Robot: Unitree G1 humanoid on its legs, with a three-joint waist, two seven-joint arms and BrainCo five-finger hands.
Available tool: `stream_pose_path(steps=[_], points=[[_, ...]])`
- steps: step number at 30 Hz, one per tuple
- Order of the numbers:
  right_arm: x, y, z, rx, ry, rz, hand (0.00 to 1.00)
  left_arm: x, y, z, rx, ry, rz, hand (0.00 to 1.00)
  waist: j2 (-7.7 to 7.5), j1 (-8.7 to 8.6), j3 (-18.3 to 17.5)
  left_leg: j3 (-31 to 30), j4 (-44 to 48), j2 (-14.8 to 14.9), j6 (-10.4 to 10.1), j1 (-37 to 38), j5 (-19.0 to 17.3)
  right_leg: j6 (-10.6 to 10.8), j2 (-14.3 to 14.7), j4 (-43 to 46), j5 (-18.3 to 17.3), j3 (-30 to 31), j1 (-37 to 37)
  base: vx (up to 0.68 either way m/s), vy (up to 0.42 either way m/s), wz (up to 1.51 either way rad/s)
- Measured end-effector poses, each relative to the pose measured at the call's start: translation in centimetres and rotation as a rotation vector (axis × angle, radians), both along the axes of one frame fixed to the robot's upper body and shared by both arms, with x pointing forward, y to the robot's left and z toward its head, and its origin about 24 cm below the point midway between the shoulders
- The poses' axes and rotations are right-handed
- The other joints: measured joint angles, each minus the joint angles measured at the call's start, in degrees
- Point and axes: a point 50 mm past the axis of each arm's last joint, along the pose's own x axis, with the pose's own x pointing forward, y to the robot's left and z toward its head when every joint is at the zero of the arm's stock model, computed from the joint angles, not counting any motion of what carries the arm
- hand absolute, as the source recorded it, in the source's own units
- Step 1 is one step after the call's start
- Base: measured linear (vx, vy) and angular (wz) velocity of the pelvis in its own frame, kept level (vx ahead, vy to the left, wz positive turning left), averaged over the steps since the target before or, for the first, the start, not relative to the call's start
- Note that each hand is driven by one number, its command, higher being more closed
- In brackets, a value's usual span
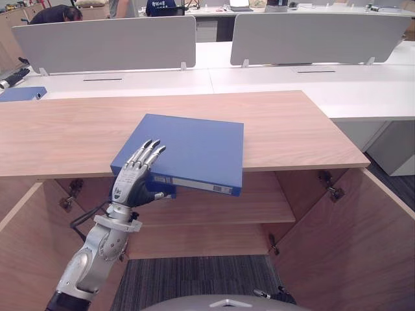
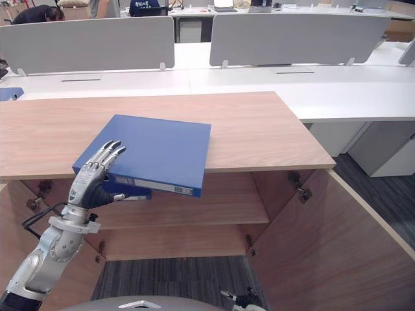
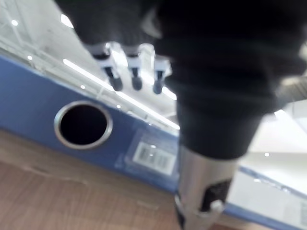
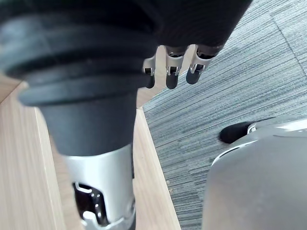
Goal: Walk over to the cabinet, pick up the folder, carry it to the office cabinet, place the folder inside the office cabinet, then close the office cabinet door
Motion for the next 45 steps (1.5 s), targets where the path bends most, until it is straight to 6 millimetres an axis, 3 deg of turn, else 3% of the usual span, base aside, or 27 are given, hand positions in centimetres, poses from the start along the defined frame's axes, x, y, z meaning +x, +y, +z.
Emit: stream_pose_path(steps=[14,15,25,45], points=[[-0.2,-0.1,-0.1,0.001,0.009,-0.01,0.0,0.8,-0.7,-1.5,0.099,0.02,0.025,0.0,0.05,-1.39,-0.01,0.17,0.0,-0.02,-0.04,-0.03,-0.24,-0.01,0.03,-0.38,0.01,0.19,0.06,0.0,0.0,0.0],[-0.2,-0.1,-0.1,0.001,0.01,-0.011,0.0,0.9,-0.8,-1.6,0.104,0.014,0.029,1.0,0.08,-1.39,-0.02,0.17,0.0,-0.01,-0.04,-0.03,-0.24,-0.01,0.03,-0.41,0.01,0.19,0.07,0.0,0.0,0.0],[-0.3,-0.2,-0.1,0.002,0.019,-0.022,0.0,2.3,-1.4,-1.2,0.09,-0.056,0.095,1.0,0.64,-1.64,-0.46,0.25,-0.01,-0.01,-0.06,-0.04,-0.27,-0.06,0.04,-0.49,0.04,0.28,0.09,0.0,0.0,0.0],[-0.3,-0.3,-0.1,-0.021,0.025,-0.045,0.0,2.2,-1.5,-0.5,-0.086,-0.102,0.149,1.0,0.68,-1.86,-1.11,1.38,-0.01,0.0,-0.03,0.18,-0.68,0.15,0.02,-0.87,0.34,1.4,-0.07,0.0,0.0,-0.02]])
